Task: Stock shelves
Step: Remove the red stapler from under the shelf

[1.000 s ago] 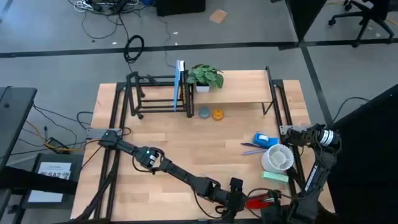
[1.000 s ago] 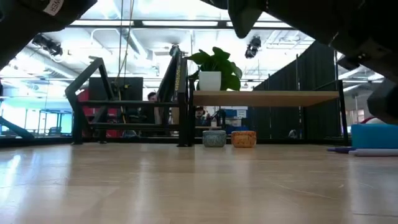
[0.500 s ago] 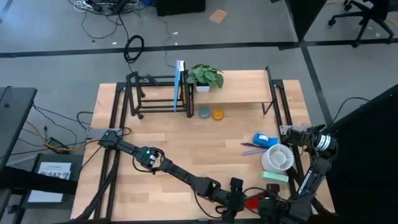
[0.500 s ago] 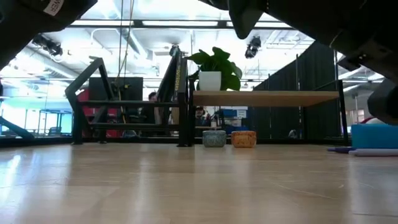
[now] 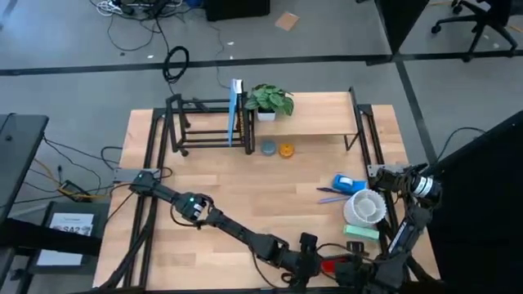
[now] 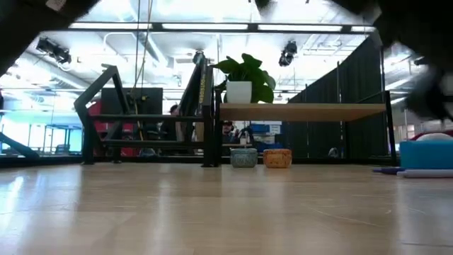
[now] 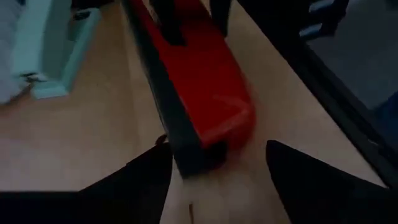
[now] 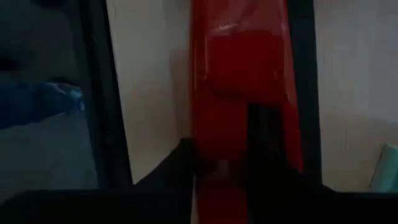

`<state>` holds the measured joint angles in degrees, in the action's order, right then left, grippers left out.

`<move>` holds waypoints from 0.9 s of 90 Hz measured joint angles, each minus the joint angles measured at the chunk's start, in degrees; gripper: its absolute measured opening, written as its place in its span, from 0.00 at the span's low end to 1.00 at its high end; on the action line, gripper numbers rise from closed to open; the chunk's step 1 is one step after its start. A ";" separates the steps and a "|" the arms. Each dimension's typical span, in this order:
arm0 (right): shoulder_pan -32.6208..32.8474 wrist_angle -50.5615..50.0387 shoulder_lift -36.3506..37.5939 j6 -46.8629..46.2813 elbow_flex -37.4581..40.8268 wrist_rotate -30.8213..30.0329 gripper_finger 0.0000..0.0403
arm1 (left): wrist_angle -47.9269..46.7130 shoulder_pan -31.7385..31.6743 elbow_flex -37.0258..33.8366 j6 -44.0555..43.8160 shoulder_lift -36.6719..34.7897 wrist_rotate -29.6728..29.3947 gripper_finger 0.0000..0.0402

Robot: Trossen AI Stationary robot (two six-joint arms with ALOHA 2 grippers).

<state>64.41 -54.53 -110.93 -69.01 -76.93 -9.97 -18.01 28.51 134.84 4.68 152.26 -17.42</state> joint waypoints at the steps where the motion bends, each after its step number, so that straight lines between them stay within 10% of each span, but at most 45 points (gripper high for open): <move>1: -0.02 -0.20 0.23 0.00 0.04 0.21 0.16 | -0.62 0.13 0.04 0.38 -0.34 -0.44 0.58; 35: -3.04 -2.63 17.23 3.51 0.05 0.88 0.00 | -7.89 5.31 0.22 14.02 -7.25 -13.61 0.57; 81: -3.33 -7.70 15.48 -15.75 6.83 10.27 0.40 | -2.70 6.04 0.14 4.13 -5.44 -14.35 0.57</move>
<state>61.08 -62.24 -95.45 -84.76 -70.10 0.30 -20.71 34.54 134.99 8.81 146.82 -31.77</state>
